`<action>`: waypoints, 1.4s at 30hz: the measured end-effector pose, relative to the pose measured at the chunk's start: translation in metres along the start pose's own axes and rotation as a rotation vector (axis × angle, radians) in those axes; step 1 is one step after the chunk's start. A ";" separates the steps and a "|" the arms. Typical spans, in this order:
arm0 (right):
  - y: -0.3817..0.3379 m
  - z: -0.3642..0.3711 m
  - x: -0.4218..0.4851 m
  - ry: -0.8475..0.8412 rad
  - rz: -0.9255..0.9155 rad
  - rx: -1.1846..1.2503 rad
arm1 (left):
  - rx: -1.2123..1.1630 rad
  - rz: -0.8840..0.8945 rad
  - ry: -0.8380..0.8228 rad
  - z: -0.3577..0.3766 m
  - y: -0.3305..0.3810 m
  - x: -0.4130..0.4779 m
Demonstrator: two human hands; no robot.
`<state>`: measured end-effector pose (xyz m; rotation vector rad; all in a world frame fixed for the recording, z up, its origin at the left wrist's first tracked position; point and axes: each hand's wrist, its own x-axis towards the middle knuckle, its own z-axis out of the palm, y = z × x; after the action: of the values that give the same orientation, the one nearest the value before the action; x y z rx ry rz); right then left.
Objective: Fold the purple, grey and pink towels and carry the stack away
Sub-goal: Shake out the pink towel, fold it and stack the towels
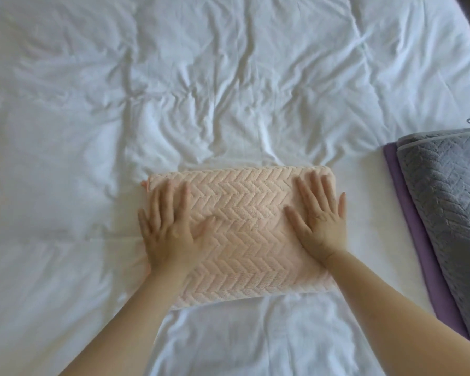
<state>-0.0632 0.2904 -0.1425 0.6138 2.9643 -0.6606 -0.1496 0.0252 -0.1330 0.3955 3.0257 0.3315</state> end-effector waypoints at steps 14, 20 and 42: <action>-0.006 -0.043 -0.016 -0.120 0.437 0.308 | -0.382 -0.319 -0.229 -0.043 -0.023 -0.002; 0.027 -0.118 -0.049 0.141 0.535 0.450 | -0.412 -0.014 -0.182 -0.087 0.067 0.061; 0.186 -0.186 -0.157 0.765 1.308 0.643 | -0.124 1.007 -0.620 -0.002 0.512 0.150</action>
<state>0.1611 0.4643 -0.0278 2.8881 1.8041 -1.2699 -0.1686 0.5468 -0.0238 1.6229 1.9854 0.3404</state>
